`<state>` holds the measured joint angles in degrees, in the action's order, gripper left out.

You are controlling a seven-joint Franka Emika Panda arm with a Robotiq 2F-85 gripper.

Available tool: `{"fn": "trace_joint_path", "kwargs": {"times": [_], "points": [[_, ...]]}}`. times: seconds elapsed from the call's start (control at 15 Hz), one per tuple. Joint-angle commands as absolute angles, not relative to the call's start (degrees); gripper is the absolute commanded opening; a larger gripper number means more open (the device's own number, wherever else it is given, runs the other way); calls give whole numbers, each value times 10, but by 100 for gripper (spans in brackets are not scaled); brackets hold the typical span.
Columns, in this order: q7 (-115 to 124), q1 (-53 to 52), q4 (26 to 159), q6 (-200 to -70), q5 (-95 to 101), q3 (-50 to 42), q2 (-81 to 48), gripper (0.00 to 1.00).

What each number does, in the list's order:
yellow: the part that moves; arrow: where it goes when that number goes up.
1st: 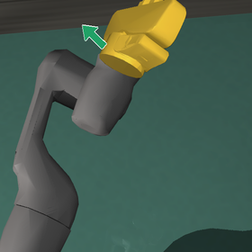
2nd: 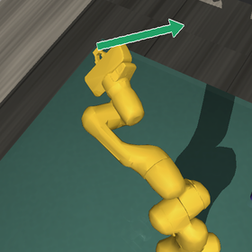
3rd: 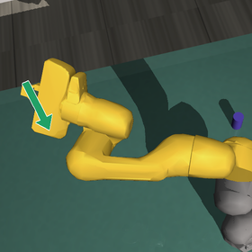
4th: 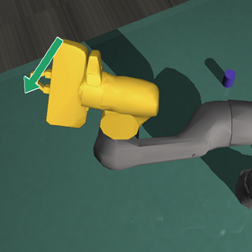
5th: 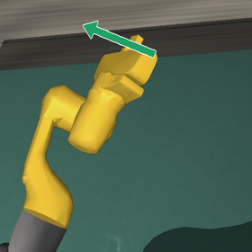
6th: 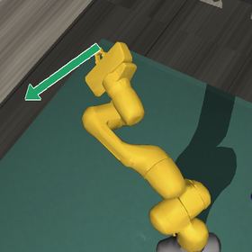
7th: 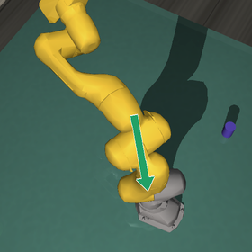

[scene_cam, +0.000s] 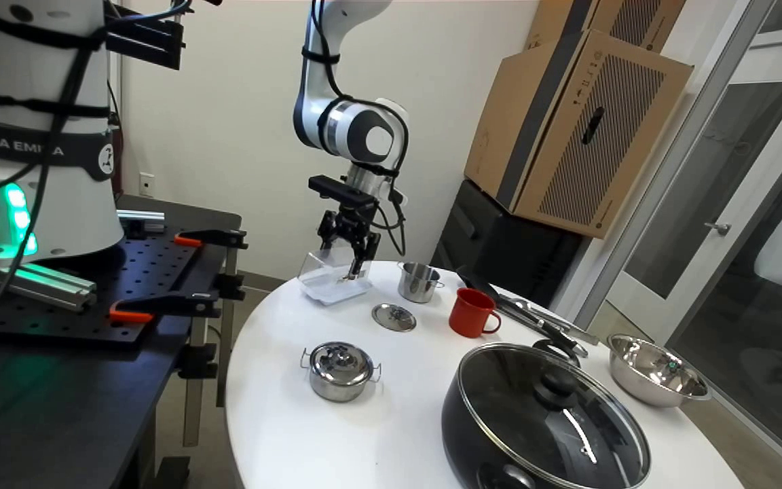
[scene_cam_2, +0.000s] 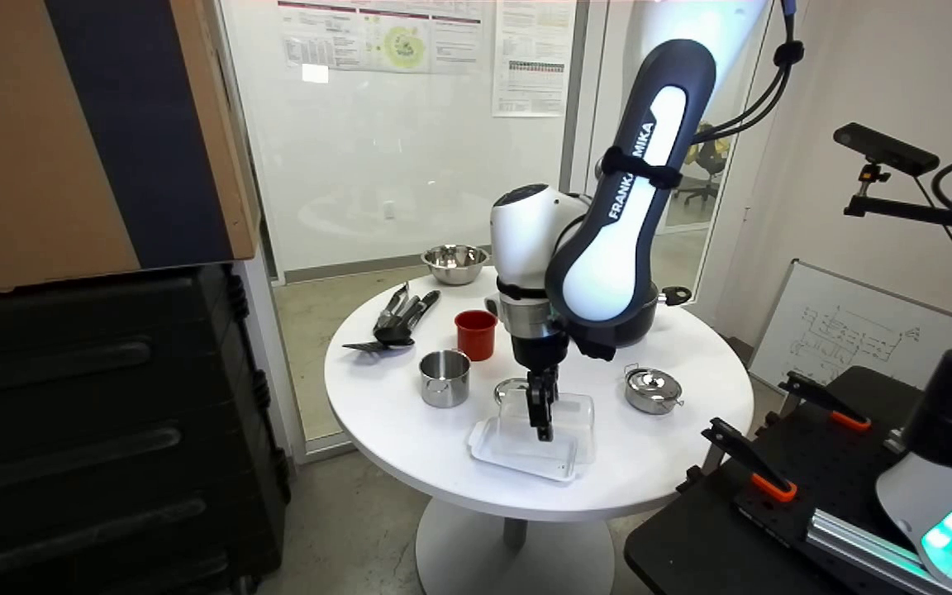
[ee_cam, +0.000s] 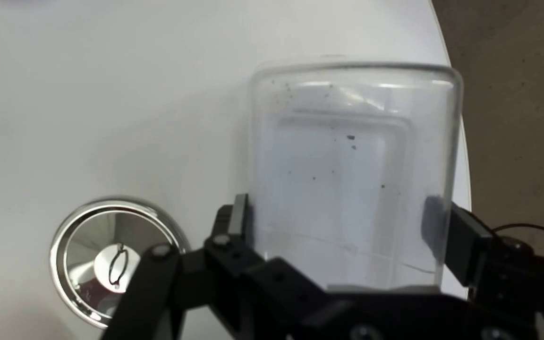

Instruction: Pick up the plastic lunch box and put it on the white lid. Pick up the lid from the table and put it on the silver pot. Pick up the lid from the other silver pot and put it on the table.

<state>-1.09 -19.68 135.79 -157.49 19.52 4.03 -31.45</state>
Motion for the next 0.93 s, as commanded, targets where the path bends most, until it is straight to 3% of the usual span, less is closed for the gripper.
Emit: {"fn": "trace_joint_path", "kwargs": {"times": [0.0,0.87], "points": [[2,-210,1364,-1592,208,31,-313,64],[4,-204,1374,-1659,185,35,-331,64]]}}
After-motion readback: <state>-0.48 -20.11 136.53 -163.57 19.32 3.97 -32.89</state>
